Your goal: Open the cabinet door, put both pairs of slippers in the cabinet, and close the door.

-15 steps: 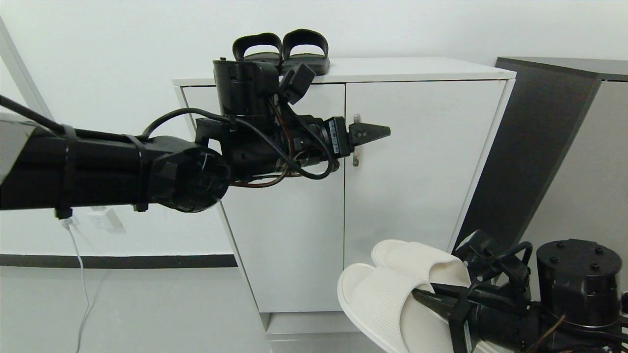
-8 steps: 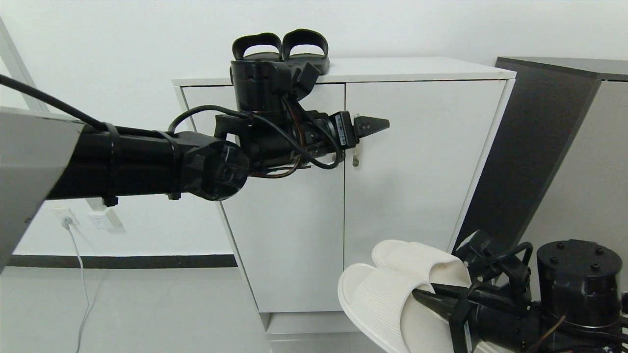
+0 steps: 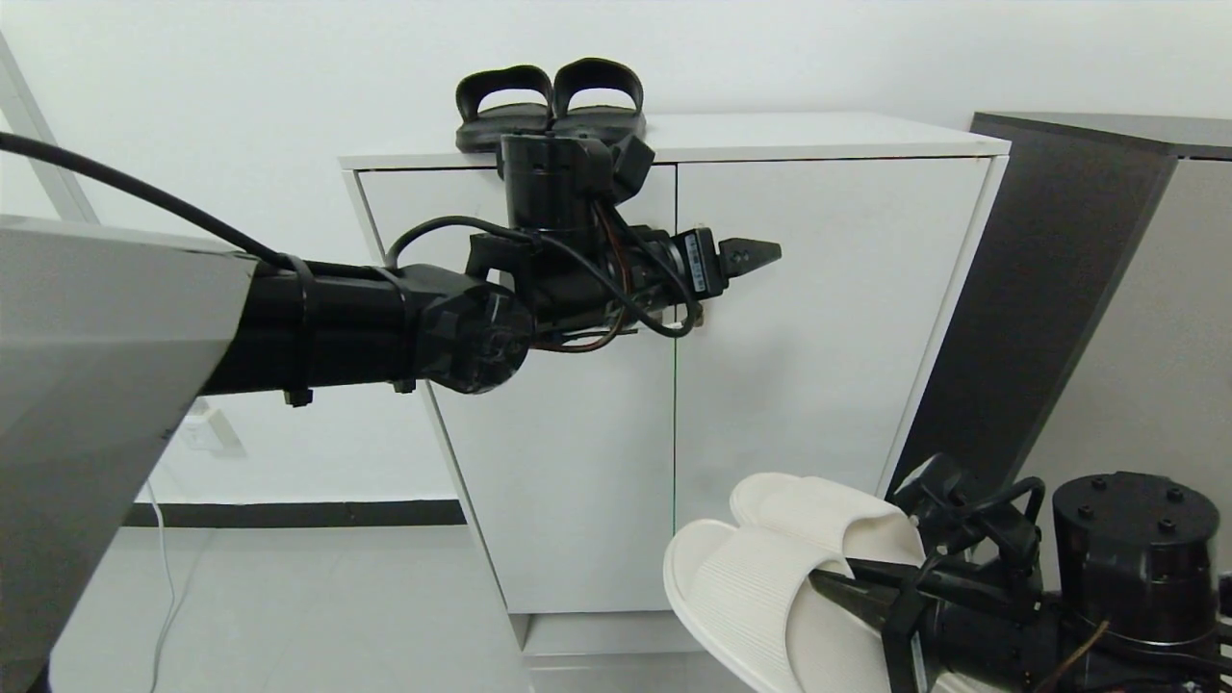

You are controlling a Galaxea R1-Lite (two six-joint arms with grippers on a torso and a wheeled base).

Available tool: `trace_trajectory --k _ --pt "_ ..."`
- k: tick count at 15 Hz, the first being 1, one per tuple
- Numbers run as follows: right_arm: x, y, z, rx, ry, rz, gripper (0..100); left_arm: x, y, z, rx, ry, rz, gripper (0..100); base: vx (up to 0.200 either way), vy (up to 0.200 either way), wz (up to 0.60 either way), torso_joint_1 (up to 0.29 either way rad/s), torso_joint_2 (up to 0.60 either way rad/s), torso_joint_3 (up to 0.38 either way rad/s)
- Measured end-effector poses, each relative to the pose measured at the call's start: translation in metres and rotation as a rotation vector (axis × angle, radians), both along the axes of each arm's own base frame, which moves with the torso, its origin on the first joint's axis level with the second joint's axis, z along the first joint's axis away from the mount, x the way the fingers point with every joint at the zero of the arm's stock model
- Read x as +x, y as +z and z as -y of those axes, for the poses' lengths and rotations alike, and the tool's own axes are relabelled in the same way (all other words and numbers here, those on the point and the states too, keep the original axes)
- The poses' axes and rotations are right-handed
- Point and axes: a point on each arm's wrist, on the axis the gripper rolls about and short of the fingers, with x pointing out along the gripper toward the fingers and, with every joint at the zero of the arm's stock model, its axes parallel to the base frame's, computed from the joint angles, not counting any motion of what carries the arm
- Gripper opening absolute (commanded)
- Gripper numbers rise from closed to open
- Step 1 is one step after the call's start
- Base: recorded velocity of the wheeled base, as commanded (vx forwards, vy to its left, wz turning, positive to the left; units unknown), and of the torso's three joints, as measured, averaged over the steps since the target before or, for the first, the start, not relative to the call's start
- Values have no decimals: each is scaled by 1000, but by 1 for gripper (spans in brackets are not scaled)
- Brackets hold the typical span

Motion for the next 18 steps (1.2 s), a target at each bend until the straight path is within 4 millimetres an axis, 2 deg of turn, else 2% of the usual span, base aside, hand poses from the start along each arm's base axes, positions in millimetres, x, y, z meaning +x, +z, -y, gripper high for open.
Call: trace_trajectory --k 1,2,7,9,14,18 --pt "0 0 0 -1 1 1 0 1 -1 1 1 -3 -3 100 0 0 0 0 0 0" --pt "-1 -1 0 -3 0 -2 0 2 -1 2 0 -4 -3 0 0 0 0 0 0 0" --pt "-4 -3 2 -2 35 -18 0 2 -2 1 -5 4 -16 0 0 0 0 0 0 0" --pt "-7 -4 3 6 68 -28 0 -5 -3 3 -7 -11 -39 0 0 0 0 0 0 0" --pt "-11 -3 7 -6 87 -7 0 -38 0 1 -2 -54 -60 0 0 0 0 0 0 0" --pt "-12 -1 8 -3 89 3 0 -69 9 -9 6 -75 -52 0 0 0 0 0 0 0"
